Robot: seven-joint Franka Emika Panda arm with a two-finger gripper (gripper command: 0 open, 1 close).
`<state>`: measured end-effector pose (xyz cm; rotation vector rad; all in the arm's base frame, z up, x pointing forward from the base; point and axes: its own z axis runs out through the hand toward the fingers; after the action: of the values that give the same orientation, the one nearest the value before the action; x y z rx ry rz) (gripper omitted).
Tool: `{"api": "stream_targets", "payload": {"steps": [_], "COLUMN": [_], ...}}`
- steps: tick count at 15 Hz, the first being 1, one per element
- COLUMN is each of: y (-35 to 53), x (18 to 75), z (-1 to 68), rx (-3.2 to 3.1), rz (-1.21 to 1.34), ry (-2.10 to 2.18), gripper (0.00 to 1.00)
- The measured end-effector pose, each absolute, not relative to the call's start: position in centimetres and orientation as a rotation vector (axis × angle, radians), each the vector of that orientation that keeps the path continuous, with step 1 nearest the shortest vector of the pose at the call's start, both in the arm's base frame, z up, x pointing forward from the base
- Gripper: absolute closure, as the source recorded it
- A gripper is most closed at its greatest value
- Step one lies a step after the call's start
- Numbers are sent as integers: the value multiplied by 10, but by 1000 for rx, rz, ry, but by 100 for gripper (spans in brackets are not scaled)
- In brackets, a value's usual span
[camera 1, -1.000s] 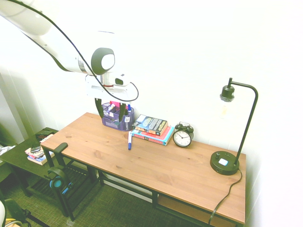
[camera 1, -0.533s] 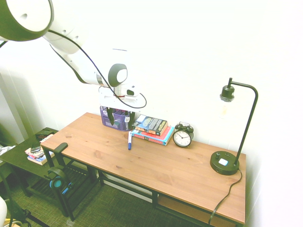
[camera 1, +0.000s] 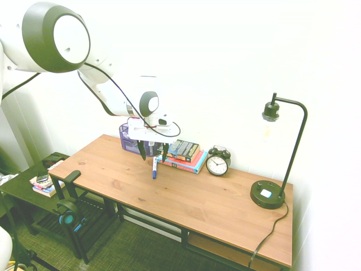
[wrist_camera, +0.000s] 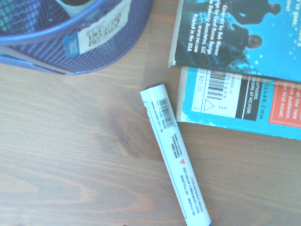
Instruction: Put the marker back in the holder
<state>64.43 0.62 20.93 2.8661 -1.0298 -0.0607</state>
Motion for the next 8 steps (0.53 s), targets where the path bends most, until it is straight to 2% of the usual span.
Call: {"api": "stream_targets", "payload": {"steps": [4, 5, 8], "y": [-1, -3, -9], "x": [652, 653, 654], "z": [181, 176, 170], "rx": [2861, 2858, 2855], "rz": [-104, -108, -104], "ry": [-1031, -1029, -1019], "gripper": [0, 100, 100]}}
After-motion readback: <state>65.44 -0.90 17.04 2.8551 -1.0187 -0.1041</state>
